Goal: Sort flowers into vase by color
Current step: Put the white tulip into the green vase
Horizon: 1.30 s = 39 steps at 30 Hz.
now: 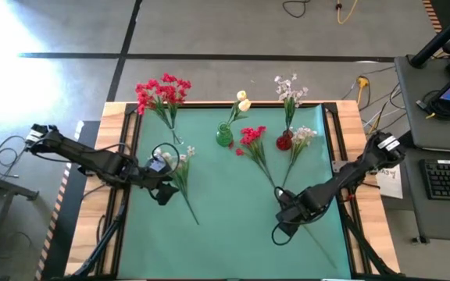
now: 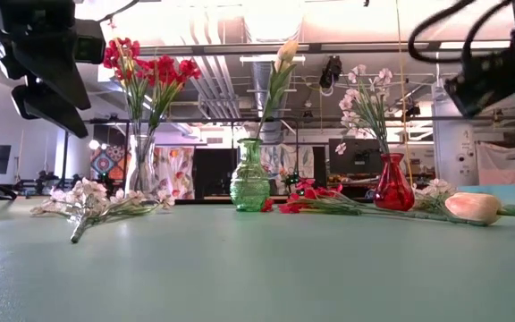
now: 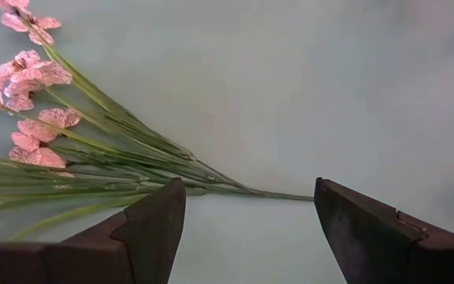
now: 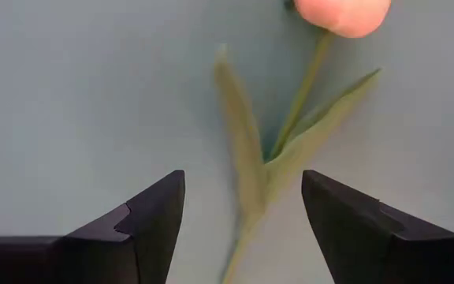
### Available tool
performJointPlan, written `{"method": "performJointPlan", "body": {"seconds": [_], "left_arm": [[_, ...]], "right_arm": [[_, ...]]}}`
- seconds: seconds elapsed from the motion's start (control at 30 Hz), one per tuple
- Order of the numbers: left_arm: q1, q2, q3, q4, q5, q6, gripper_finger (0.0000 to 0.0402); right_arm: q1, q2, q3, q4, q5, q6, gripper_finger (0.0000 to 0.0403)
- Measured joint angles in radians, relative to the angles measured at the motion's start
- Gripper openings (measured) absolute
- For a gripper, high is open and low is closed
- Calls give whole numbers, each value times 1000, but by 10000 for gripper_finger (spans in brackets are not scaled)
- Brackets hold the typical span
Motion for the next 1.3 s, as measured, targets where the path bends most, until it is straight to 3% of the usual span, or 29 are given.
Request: {"method": "performJointPlan", "body": {"seconds": [0.33, 0.77, 1.17, 1.3], "left_arm": [[-4, 9, 0, 7, -22, 0, 268], [-3, 64, 0, 7, -41, -4, 268], [-3, 144, 0, 6, -41, -4, 268], [-3, 148, 0, 7, -41, -4, 268]], "right_arm": [[0, 78, -23, 8, -8, -23, 191], [0, 79, -22, 21, -8, 0, 22], [0, -58, 25, -76, -49, 29, 18], [0, -141, 43, -95, 26, 27, 18]]}}
